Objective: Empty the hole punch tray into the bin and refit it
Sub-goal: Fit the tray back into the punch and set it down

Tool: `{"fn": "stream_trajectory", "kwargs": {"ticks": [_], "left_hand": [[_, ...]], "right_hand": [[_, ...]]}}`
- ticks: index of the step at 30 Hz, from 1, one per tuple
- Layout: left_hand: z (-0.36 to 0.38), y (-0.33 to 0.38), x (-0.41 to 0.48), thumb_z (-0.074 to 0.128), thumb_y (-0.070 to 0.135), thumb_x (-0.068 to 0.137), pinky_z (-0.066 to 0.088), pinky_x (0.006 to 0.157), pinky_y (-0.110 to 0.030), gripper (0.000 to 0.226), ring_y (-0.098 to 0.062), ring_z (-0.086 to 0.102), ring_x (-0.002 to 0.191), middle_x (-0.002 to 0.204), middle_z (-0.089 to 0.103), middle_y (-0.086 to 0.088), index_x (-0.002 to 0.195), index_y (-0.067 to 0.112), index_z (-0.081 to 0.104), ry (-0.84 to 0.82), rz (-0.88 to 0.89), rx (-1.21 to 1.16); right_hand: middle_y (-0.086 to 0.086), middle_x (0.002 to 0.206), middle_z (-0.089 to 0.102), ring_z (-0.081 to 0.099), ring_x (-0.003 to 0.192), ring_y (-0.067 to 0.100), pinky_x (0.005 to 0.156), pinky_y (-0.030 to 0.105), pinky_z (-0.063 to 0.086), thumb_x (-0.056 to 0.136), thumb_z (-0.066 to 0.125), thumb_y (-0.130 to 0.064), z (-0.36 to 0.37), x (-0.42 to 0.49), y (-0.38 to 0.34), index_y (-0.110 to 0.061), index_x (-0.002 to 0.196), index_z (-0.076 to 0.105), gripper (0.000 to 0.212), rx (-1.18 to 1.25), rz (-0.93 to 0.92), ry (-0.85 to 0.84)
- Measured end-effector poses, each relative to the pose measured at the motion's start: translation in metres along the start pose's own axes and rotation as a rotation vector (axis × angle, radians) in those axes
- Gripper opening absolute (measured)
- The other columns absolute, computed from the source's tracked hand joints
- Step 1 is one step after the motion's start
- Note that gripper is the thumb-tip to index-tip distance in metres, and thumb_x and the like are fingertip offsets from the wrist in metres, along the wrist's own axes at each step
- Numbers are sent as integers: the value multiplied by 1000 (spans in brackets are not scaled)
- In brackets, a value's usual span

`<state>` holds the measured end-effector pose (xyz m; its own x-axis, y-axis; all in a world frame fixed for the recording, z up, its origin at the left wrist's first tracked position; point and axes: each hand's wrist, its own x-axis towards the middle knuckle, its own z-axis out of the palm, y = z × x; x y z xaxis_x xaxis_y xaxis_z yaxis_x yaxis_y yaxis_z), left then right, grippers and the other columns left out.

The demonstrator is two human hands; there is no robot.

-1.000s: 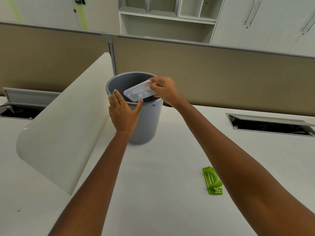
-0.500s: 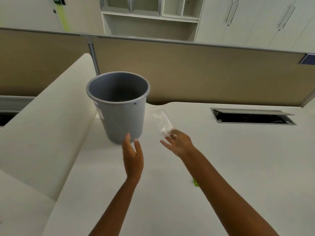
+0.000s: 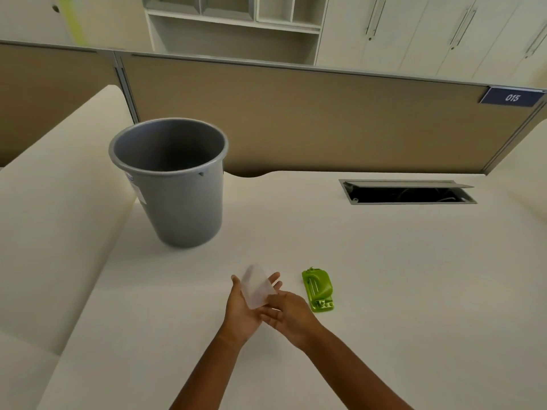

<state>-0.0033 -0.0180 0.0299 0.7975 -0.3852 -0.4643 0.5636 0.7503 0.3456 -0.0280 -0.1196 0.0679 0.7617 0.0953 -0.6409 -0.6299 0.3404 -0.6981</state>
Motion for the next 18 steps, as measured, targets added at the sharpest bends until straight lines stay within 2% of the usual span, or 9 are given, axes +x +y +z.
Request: {"fn": "stream_trajectory", "kwargs": {"ticks": [1,3,5,7,8,10,12,18], "left_hand": [[0,-1,0,13,57,93,47,88,-49,65,-35,48,115,119,57,-16,146,21,25,-4,15,-4],[-2,-3,2,16,55,94,57,72,-44,60,-34,55,102,101,69,-16,144,24,28,5,57,-22],[-5,-2,4,18,57,94,53,76,-45,60,-35,57,96,86,74,-17,142,24,31,32,78,-32],[-9,0,4,17,60,92,53,76,-45,63,-36,58,94,89,72,-19,142,24,33,45,68,-5],[-10,0,4,16,61,92,57,71,-44,64,-37,58,94,89,71,-19,141,24,33,43,61,4],[-13,-1,3,15,61,91,59,61,-44,64,-37,58,93,80,75,-18,141,25,33,32,50,6],[-14,-1,2,15,60,92,59,60,-44,64,-37,57,94,77,76,-18,141,24,33,16,37,5],[-14,-2,-4,13,59,93,59,62,-42,62,-37,56,98,105,60,-20,142,27,32,-5,-12,33]], "right_hand": [[12,82,63,64,69,17,61,21,53,91,47,-5,-3,-2,1,-6,90,53,6,-29,0,-14],[7,83,63,64,67,14,61,21,52,91,53,-11,-9,-3,-1,-6,95,54,6,-96,-66,33],[5,89,60,60,76,17,67,22,46,87,60,-14,-24,4,-6,-3,104,56,21,-343,-275,263],[11,107,58,57,100,26,82,22,41,86,60,-12,-44,11,-14,0,113,57,29,-731,-514,524],[16,116,55,52,110,31,90,27,38,87,58,-12,-54,14,-17,0,117,55,32,-852,-564,593],[19,129,46,42,121,35,99,36,35,89,54,-13,-71,23,-22,-4,126,49,38,-903,-514,658],[20,133,43,40,124,36,101,41,36,91,51,-15,-82,32,-25,-5,130,44,41,-844,-415,676],[21,129,56,52,119,33,97,37,42,90,52,-14,-90,50,-29,1,126,50,39,-692,-281,642]]}}
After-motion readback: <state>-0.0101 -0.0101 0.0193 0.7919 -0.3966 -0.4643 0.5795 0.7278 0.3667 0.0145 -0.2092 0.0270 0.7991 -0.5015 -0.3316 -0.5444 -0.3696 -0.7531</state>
